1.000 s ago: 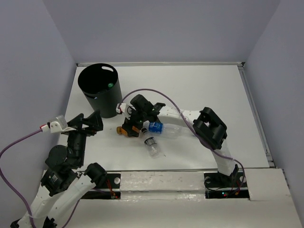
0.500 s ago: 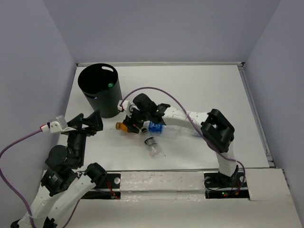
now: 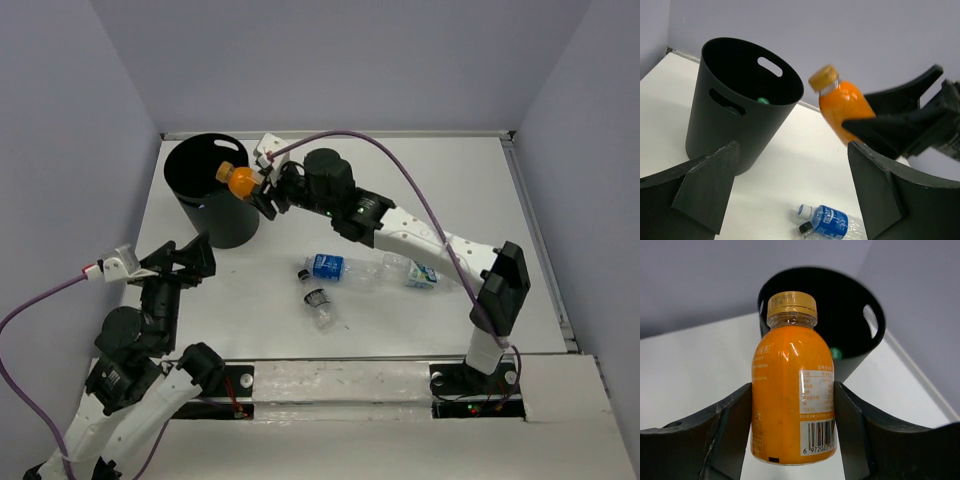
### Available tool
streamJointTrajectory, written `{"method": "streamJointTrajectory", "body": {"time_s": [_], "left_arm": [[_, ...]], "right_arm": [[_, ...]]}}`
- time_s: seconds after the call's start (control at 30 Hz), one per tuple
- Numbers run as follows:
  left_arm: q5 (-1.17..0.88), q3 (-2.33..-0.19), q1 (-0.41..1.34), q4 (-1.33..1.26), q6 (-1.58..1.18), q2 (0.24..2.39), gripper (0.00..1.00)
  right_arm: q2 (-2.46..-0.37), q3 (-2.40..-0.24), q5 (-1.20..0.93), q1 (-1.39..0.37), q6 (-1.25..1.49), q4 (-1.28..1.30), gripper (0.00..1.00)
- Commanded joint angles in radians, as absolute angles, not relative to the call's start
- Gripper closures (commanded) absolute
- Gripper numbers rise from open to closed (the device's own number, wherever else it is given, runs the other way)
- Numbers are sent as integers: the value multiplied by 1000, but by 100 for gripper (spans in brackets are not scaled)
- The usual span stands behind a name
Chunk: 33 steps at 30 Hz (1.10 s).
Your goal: Put the plastic bottles in the bin
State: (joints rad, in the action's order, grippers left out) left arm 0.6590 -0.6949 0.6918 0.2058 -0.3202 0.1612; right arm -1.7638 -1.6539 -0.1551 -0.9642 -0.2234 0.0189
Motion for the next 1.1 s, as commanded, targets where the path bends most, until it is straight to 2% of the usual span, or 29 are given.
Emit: {"method": "streamJointTrajectory", "body": {"time_s": [0.0, 0.1, 0.13, 0.27, 0.33, 0.37, 0.47, 0.53, 0.7, 0.87, 0.9, 1.07], "left_arm": [[655, -730, 686, 248, -388, 143, 1], [589, -742, 686, 317, -484, 149, 1], [568, -742, 686, 337, -511, 150, 1], [425, -733, 686, 414, -647, 164, 1], [382, -729, 686, 448, -704, 176, 1], [346, -724, 686, 454, -718, 182, 1], [286, -710, 686, 488, -765, 204, 1], [262, -686, 686, 488, -781, 224, 1], [131, -614, 686, 376, -787, 343, 1], [-30, -511, 689, 207, -796, 524, 1], [-46, -480, 690, 183, -799, 552, 1], [-19, -439, 712, 106, -808, 664, 1]], "right_arm": [[-1893, -1840, -68, -976, -198, -150, 63], [-2064, -2111, -12, -976, -199, -163, 64], [-2109, -2112, -8, -976, -199, -166, 64], [-2299, -2394, -23, -954, -157, -192, 63], [-2393, -2474, -50, -934, -127, -201, 58], [-2419, -2537, -63, -934, -118, -198, 41], [-2422, -2528, -77, -934, -110, -201, 8], [-2343, -2423, -86, -925, -97, -251, 5], [-2142, -2160, -88, -916, -68, -333, 8], [-1875, -1766, -11, -896, -25, -402, 12], [-1780, -1615, -6, -896, -11, -422, 12], [-1536, -1184, 77, -887, 97, -449, 12]]}}
